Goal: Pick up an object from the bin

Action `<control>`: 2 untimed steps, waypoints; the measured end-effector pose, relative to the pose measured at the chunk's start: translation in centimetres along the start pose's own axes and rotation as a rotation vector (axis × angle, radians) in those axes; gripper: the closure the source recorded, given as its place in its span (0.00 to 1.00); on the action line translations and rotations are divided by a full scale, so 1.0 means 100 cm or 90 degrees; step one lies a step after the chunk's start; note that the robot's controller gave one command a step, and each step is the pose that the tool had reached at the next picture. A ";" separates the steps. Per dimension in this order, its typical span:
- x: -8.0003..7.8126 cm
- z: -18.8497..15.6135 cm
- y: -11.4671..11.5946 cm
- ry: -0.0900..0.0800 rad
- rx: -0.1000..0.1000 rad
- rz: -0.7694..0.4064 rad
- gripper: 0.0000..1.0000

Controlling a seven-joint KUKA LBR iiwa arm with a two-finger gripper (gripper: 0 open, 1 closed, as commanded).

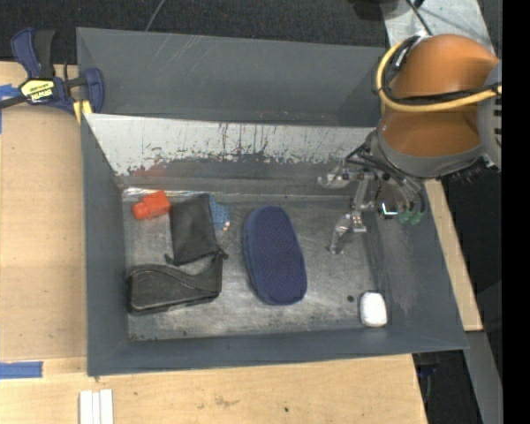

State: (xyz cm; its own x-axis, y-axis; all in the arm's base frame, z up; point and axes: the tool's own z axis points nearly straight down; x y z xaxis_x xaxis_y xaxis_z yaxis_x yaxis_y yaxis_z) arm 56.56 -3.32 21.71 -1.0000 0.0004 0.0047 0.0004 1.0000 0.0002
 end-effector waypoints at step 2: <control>0.030 0.135 0.034 -0.024 0.005 -0.149 1.00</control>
Offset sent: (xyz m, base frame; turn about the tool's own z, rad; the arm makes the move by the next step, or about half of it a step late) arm -0.0414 0.0373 -0.1471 -0.2380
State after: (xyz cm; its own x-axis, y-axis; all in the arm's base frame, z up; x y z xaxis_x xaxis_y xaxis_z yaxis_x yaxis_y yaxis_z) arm 53.49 0.10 8.22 -0.9723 -0.2317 -0.0319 -0.2315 0.9728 -0.0109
